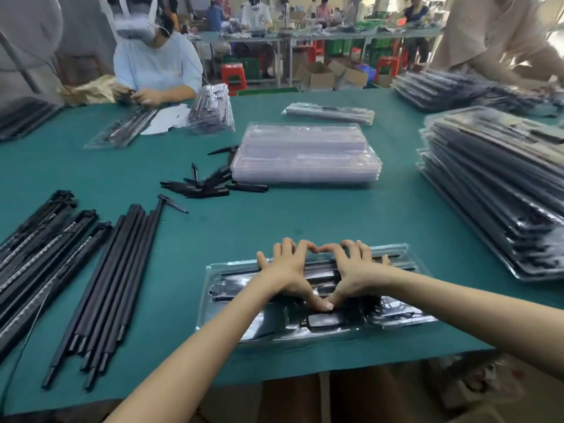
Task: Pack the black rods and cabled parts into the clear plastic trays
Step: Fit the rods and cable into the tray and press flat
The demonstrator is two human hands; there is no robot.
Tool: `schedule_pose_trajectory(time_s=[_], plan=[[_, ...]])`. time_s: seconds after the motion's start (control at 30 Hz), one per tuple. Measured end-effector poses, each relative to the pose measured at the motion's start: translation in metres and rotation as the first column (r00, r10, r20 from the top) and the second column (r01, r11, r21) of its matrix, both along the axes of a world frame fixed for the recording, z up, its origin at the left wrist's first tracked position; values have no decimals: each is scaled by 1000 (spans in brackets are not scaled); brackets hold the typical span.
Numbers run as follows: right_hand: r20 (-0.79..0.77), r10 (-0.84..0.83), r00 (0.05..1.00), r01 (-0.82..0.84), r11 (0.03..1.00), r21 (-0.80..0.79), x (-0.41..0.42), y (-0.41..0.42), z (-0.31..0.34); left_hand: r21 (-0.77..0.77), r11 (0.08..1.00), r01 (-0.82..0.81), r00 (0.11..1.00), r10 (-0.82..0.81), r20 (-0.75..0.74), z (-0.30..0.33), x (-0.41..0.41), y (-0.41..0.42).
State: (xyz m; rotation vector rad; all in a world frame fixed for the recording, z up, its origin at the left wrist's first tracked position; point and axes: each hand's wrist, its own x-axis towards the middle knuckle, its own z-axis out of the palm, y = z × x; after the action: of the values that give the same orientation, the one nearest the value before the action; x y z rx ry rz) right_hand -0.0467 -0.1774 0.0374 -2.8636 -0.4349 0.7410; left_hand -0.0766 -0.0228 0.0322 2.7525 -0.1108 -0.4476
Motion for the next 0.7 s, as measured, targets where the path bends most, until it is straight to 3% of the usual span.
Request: schedule_pose_trajectory(time_s=[0.1,0.2,0.27,0.33,0.4,0.5,0.6,0.7], plan=[[-14,20,1000,-20,1000,-1,-1,-2,8,-73,997,41,995,-35,91,5,-13,18],[-11,80,997,-81,997,-9,2,0,18,-227,966,-121,951,179,253,15,-29,55],[-21,124,992,-122,988,91,4,14,28,-312,915,-255,900,343,271,23,-41,91],[-34,180,983,-167,958,235,2,42,35,-322,863,-390,869,461,181,27,-55,124],[-8,272,962,-260,930,259,-7,79,36,-315,824,-471,861,507,37,25,-67,146],[25,378,926,-374,903,211,-20,131,30,-434,738,-516,850,505,-151,20,-92,158],[-3,454,891,-451,884,123,-22,163,26,-540,643,-543,832,499,-243,19,-122,151],[-16,521,853,-521,853,15,-20,177,23,-502,702,-505,863,426,-271,15,-142,138]])
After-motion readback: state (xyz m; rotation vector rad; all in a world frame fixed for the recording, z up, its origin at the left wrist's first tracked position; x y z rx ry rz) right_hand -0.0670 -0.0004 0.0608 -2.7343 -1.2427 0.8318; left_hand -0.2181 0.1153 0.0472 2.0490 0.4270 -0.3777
